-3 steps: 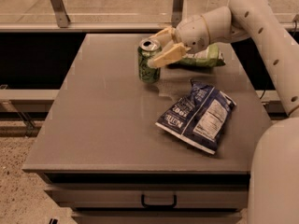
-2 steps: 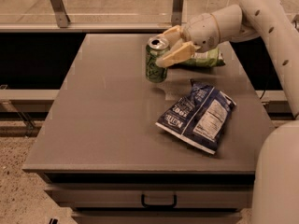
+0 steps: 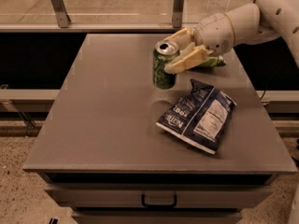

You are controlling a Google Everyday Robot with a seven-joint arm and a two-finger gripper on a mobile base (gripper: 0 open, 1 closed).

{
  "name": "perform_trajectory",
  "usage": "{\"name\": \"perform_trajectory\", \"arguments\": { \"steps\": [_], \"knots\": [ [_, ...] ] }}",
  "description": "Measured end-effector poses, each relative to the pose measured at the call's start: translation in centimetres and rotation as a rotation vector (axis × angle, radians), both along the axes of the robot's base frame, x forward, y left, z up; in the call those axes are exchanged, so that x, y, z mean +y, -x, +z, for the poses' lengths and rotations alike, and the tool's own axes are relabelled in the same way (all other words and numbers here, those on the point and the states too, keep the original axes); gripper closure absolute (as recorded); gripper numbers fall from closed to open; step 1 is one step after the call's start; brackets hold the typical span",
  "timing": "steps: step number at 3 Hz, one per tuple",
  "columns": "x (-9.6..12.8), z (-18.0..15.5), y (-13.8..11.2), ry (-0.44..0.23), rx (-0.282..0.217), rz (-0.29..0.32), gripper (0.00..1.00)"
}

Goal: Move green can near blue chip bag

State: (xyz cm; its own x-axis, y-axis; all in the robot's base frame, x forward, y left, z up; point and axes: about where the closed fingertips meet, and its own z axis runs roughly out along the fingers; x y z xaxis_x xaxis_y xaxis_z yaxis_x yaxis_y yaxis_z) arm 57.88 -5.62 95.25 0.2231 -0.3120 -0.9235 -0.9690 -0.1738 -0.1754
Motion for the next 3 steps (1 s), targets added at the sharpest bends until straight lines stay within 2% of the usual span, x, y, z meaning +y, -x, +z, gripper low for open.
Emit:
{"name": "perform_trajectory", "arguments": {
  "steps": [2, 3],
  "knots": [
    [1.3, -2.2, 4.5, 0.03, 0.053, 0.056, 1.0],
    [2.1, -3.2, 5.5, 0.041, 0.058, 0.08, 1.0]
  ]
}}
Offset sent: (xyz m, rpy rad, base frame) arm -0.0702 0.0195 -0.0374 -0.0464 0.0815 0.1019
